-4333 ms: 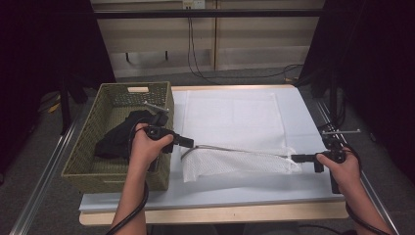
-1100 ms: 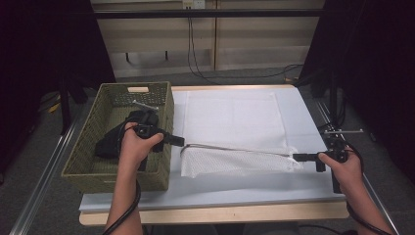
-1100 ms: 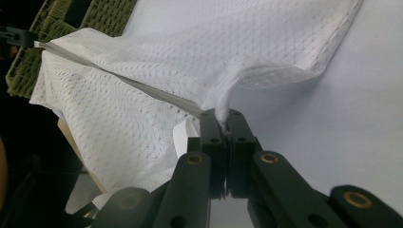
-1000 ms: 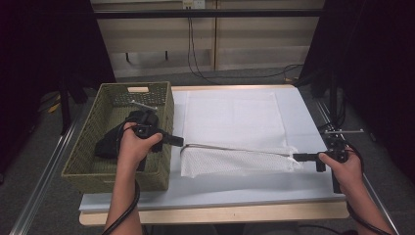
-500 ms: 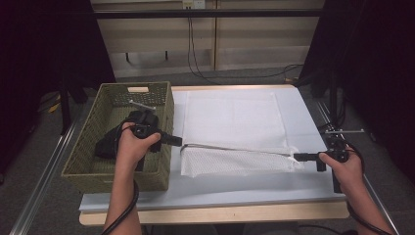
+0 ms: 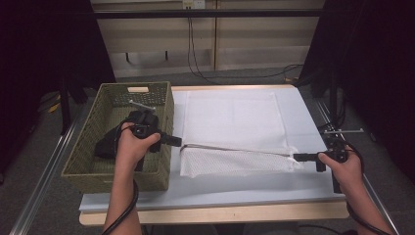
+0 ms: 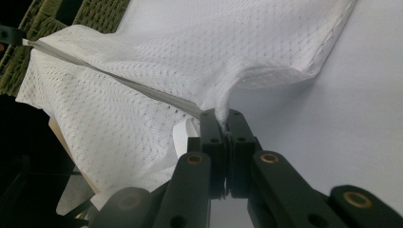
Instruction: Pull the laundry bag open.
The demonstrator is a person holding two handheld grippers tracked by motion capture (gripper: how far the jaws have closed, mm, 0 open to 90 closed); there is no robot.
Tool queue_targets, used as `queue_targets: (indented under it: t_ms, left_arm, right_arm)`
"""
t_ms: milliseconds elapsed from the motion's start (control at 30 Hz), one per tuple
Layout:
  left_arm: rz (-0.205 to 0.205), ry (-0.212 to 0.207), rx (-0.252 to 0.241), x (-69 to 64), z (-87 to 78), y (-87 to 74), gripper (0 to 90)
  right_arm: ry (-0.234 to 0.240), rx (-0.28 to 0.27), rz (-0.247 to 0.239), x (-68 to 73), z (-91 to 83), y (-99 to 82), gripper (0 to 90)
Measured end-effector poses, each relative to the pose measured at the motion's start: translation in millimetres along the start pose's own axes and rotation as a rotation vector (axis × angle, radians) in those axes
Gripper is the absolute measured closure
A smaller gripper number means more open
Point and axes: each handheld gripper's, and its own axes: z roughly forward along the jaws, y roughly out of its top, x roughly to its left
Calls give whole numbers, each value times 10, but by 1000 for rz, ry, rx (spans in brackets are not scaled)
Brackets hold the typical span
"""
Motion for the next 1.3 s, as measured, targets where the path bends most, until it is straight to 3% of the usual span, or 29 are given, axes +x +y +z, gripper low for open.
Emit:
queue_targets:
  t_ms: [33, 100, 200, 467, 667, 700, 767, 833, 1300]
  left_arm:
    - [1, -6, -6, 0, -5, 1, 868]
    - [2, 25, -4, -3, -14, -3, 868]
    - [-1, 6, -12, -3, -28, -6, 868]
    - [1, 32, -7, -8, -26, -4, 868]
    - [-2, 27, -14, -33, -20, -6, 868]
    - [-8, 53, -8, -38, -24, -8, 869]
    - [-4, 46, -26, -24, -55, -12, 868]
    - [6, 35, -17, -23, -79, -17, 868]
    - [-1, 40, -13, -11, -101, -19, 868]
  right_arm:
    - [-3, -2, 0, 2, -1, 0, 893]
    - [-19, 1, -1, 4, -3, 1, 894]
    - [-16, -10, 3, -16, -20, 2, 894]
    - [-31, -6, -11, -5, -7, 1, 894]
    - [-49, -5, -13, 0, -11, 5, 894]
    - [-43, -7, -9, 1, -12, 5, 894]
    - [-75, -13, -12, -4, -24, 3, 894]
    - [-49, -18, 1, -25, -44, 3, 894]
    - [-58, -7, -3, -2, -31, 6, 894]
